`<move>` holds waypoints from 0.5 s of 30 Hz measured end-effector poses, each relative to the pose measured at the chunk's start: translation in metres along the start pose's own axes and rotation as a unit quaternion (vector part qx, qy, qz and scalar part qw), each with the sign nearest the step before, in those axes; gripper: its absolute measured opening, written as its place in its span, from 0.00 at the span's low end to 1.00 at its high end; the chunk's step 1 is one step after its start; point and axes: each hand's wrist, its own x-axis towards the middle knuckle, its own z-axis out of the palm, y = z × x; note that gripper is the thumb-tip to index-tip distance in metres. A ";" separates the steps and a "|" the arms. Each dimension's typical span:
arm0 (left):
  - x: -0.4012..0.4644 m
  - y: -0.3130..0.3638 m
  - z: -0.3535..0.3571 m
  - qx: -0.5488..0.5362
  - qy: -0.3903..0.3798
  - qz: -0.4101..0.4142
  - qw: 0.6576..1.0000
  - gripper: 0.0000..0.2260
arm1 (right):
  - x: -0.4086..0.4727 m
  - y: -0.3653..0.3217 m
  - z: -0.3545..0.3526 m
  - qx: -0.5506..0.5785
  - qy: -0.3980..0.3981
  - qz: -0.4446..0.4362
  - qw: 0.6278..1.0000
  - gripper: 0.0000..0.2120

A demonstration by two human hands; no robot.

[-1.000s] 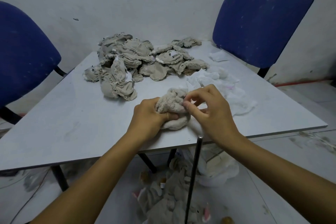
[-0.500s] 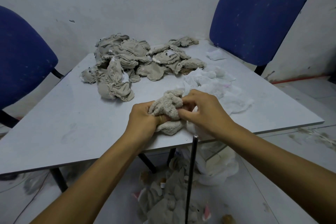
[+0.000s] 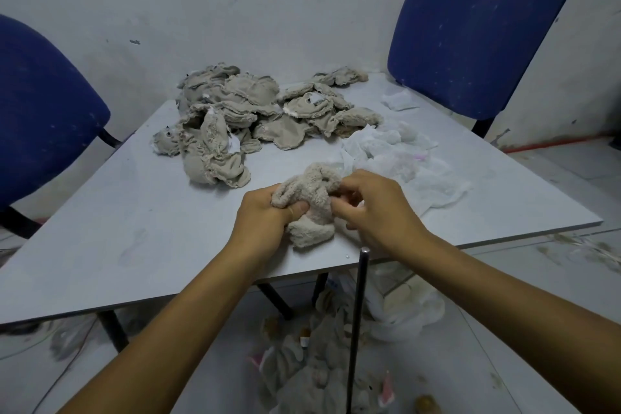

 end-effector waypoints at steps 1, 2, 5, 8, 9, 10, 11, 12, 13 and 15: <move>0.000 -0.001 0.000 -0.005 0.004 -0.002 1.000 0.11 | 0.000 0.000 0.000 -0.009 -0.033 0.006 0.999 0.06; -0.001 -0.001 0.000 -0.009 0.001 -0.005 1.000 0.11 | 0.000 0.001 0.000 -0.005 -0.054 0.016 0.998 0.07; -0.001 -0.001 -0.001 -0.010 -0.011 -0.012 1.000 0.11 | 0.001 0.000 -0.001 0.007 -0.063 0.029 0.998 0.12; 0.002 0.002 -0.005 0.016 -0.015 -0.015 1.000 0.07 | -0.003 -0.003 0.005 0.031 0.009 0.036 0.999 0.17; 0.004 0.003 -0.006 0.027 -0.019 -0.017 0.999 0.06 | -0.004 -0.004 0.007 0.051 0.035 0.046 0.997 0.16; 0.005 0.004 -0.007 0.034 -0.024 -0.020 0.999 0.05 | -0.006 -0.005 0.010 0.070 0.054 0.053 0.995 0.14; 0.004 0.005 -0.008 0.040 -0.027 -0.019 0.999 0.05 | -0.006 -0.005 0.011 0.088 0.067 0.057 0.992 0.11; 0.004 0.005 -0.010 0.047 -0.025 -0.016 0.998 0.05 | -0.004 -0.004 0.011 0.104 0.080 0.059 0.990 0.09; 0.005 0.005 -0.013 0.059 -0.016 -0.013 0.998 0.05 | -0.001 -0.001 0.008 0.117 0.095 0.063 0.987 0.08; 0.008 0.008 -0.023 0.077 -0.001 -0.011 0.997 0.05 | 0.005 0.005 -0.001 0.156 0.135 0.087 0.975 0.09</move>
